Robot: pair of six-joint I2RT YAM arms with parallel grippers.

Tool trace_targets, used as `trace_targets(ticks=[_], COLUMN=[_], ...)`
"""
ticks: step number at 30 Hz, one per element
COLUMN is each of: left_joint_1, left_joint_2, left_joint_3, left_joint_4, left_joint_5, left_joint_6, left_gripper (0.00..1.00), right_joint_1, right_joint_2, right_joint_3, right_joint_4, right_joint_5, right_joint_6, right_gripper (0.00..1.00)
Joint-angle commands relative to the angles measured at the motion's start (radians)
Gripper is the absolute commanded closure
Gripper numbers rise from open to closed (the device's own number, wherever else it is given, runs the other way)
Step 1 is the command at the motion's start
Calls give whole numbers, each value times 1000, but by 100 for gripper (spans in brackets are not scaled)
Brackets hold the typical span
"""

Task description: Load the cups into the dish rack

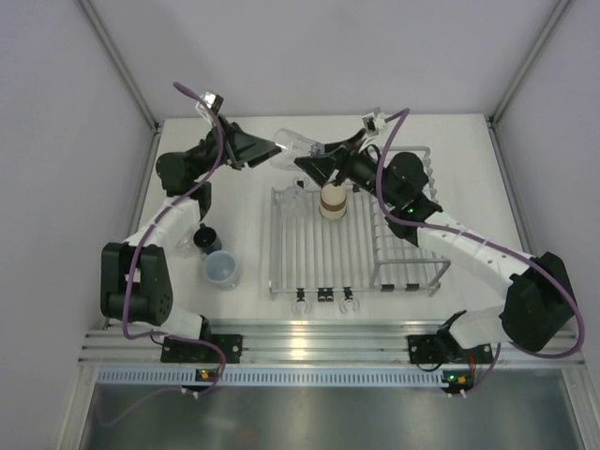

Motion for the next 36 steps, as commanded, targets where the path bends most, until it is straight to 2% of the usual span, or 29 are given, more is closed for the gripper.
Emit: trace_targets(ticks=[1, 10, 12, 13, 14, 15, 16, 17, 18, 19, 22, 23, 25, 26, 30, 36], left_joint_1=[1, 10, 19, 22, 25, 27, 28, 28, 25, 25, 16, 18, 16, 16, 16, 18], left_joint_2=[32, 83, 75, 66, 55, 17, -16, -55, -127, -153, -212, -219, -231, -233, -248, -258], left_joint_3=[37, 43, 38, 34, 31, 25, 31, 44, 93, 121, 196, 201, 212, 215, 235, 244], left_joint_4=[420, 410, 350, 300, 234, 1, -184, -380, -783, -927, -1266, -1311, -1383, -1402, -1474, -1505], left_joint_5=[31, 71, 76, 79, 80, 79, 59, 25, -17, -136, -344, -463, -585, -689, -860, -927], left_joint_6=[5, 39, 71, 138, 196, 271, 521, 683, 841, 1093, 1334, 1359, 1399, 1412, 1459, 1492], left_gripper=[43, 44, 44, 45, 45, 45, 45, 45, 45, 46, 46, 46, 46, 46, 45, 43], right_joint_1=[-33, -81, -81, -81, -79, -79, -81, -81, -79, -75, -35, -17, 48, 74, 196, 324], right_joint_2=[-93, -217, -243, -251, -265, -269, -275, -283, -286, -286, -269, -254, -231, -204, -127, 30], right_joint_3=[40, 227, 260, 269, 278, 281, 281, 277, 274, 274, 274, 278, 286, 295, 320, 418], right_joint_4=[-56, -418, -520, -549, -601, -618, -645, -661, -690, -702, -762, -782, -842, -860, -948, -1133], right_joint_5=[61, 119, 145, 153, 165, 172, 178, 178, 178, 178, 210, 248, 341, 371, 464, 613], right_joint_6=[-84, -295, -329, -355, -368, -375, -385, -389, -394, -401, -428, -435, -469, -475, -472, -468], right_gripper=[100, 100, 100, 100, 100, 100, 100, 100, 100, 100, 100, 100, 100, 100, 100, 100])
